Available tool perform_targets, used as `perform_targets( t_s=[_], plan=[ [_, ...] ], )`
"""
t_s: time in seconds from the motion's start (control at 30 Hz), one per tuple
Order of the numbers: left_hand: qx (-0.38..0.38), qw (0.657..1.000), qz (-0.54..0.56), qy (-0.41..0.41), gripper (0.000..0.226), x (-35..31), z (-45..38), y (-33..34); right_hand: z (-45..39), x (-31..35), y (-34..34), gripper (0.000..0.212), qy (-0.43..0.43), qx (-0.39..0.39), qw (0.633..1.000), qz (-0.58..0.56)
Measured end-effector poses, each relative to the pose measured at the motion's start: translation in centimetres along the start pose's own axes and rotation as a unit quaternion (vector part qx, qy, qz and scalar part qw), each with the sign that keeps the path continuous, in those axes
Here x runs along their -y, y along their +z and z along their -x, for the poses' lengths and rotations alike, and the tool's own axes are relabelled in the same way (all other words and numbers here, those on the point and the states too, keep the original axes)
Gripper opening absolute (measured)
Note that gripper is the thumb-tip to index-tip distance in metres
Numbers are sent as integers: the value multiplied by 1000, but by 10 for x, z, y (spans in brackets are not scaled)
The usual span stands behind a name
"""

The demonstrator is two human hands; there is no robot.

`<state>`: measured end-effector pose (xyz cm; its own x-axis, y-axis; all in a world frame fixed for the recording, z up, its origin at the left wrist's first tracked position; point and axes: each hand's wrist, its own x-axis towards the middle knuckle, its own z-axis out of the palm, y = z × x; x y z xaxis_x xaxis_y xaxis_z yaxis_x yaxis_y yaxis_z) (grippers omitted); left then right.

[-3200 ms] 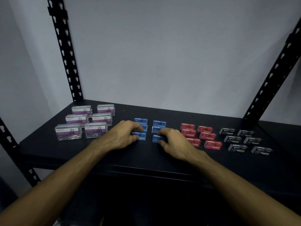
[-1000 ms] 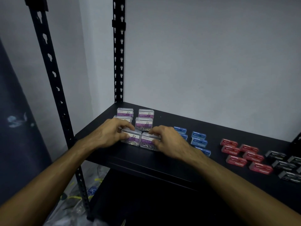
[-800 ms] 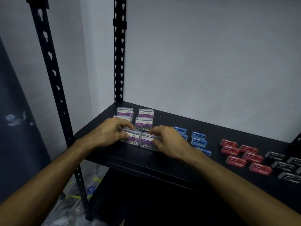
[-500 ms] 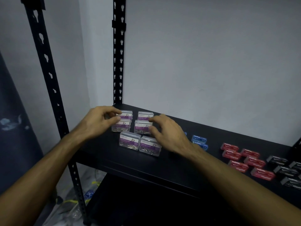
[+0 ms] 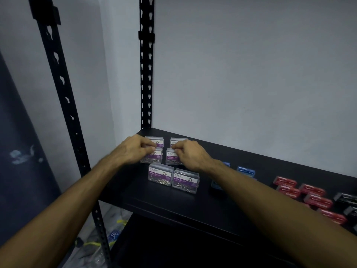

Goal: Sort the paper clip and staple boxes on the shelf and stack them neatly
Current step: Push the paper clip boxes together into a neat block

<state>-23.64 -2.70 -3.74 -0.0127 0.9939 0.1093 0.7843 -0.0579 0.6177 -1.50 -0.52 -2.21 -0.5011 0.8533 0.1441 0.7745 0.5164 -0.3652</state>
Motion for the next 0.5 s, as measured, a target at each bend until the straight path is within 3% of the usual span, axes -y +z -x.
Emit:
perform_targets(
  t_s=[0.5],
  plan=[
    [53,998,15,41,20,-17,-5,12,27,-13,-9,32,10,-2,999,-40]
  ],
)
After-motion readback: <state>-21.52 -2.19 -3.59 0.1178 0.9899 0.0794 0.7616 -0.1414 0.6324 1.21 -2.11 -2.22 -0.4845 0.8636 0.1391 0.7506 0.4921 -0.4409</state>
